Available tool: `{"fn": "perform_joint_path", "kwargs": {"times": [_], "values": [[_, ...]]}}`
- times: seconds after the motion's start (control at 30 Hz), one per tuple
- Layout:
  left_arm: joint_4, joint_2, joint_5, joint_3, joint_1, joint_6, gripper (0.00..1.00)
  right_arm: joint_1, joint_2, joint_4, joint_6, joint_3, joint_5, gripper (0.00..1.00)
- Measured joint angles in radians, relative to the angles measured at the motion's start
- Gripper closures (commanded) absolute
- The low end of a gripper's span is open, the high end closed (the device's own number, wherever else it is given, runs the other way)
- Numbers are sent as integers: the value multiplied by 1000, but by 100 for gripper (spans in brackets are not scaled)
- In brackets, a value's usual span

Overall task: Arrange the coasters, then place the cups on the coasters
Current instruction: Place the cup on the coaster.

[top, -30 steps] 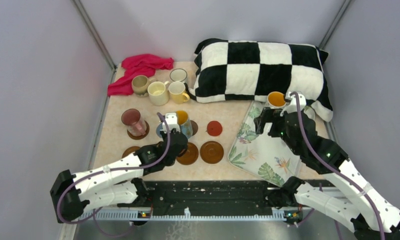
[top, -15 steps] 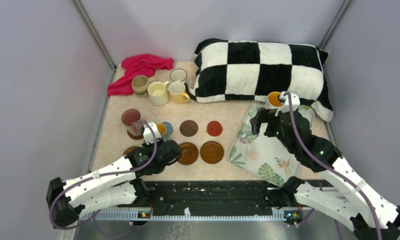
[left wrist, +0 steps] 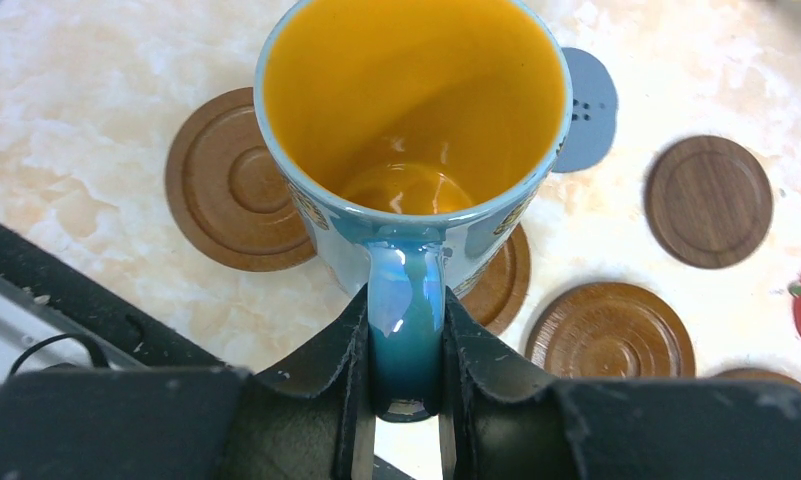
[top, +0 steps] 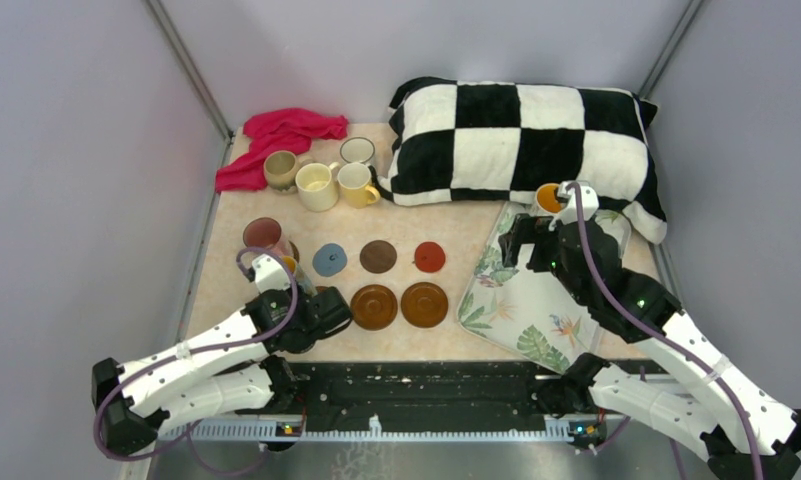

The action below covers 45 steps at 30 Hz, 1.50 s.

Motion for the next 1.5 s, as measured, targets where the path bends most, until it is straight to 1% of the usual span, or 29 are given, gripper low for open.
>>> {"fn": "perform_joint_path", "kwargs": {"times": [0.17,0.33,0.5,0.73,1.07,1.2,1.5], "values": [[-101,2,-22,0,0,-111,100,0,-1,0,0,0,0,1],[-126,35,-49,0,23,-166,100,0,-2,0,-1,0,0,1],[-126,81,-66,-3,85,-201,100,0,-13,2,-8,-2,0,1],[-127,99,-79,-14,196,-237,100,0,-18,15,-19,-18,-5,1],[-120,197,-98,-59,282,-338,100,0,-19,16,-35,-18,-22,1],[-123,220,-89,-90,294,-375,100,0,-23,16,-35,-18,-22,1],[-119,243,-89,-90,296,-400,100,0,-34,16,-35,-18,-22,1]]}}
